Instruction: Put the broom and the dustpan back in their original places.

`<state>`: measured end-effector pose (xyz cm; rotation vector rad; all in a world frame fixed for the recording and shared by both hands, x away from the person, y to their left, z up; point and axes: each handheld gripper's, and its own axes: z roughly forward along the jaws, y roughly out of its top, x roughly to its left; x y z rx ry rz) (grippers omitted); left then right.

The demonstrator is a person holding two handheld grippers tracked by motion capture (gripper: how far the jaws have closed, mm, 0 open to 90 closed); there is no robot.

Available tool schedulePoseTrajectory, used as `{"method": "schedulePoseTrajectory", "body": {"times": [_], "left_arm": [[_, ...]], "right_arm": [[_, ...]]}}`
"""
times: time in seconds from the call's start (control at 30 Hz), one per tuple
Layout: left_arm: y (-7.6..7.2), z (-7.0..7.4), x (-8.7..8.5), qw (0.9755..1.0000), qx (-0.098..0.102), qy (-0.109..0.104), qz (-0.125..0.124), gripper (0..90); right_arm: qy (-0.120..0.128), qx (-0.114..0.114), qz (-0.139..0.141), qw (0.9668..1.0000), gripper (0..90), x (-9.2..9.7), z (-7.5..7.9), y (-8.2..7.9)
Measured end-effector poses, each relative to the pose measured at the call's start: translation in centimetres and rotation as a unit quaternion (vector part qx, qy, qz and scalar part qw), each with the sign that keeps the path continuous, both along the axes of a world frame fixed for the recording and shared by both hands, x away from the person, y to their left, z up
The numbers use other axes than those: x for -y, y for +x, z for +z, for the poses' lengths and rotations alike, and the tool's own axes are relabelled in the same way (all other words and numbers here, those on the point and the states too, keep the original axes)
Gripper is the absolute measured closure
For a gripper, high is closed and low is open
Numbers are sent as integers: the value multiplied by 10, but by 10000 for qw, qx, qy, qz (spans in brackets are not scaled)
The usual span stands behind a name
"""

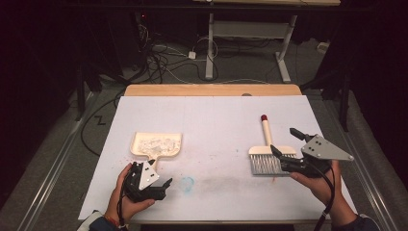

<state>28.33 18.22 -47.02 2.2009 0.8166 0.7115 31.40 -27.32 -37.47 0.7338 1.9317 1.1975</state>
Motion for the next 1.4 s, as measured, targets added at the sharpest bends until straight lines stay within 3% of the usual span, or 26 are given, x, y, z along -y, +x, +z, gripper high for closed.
{"method": "schedulePoseTrajectory", "body": {"times": [0.27,0.6,0.93,1.17,1.27,1.4], "left_arm": [[0,0,0,10000,-1,-6,-22,163],[-1,0,1,10000,33,-39,-45,163],[-1,1,-1,9999,75,-94,-35,163],[-2,1,-1,9999,121,-42,-111,163],[-3,1,-2,9999,119,-60,-91,163],[-4,1,0,9998,139,-27,-124,163]], "right_arm": [[-34,12,8,10000,228,9,-9,-9],[-221,-39,76,9997,216,18,-31,-21],[-293,-386,-86,9988,201,32,-59,-27],[-339,-506,-230,9979,199,38,-77,-30],[-245,-642,-221,9974,199,39,-80,-29],[-219,-574,-197,9979,199,37,-78,-30]]}}
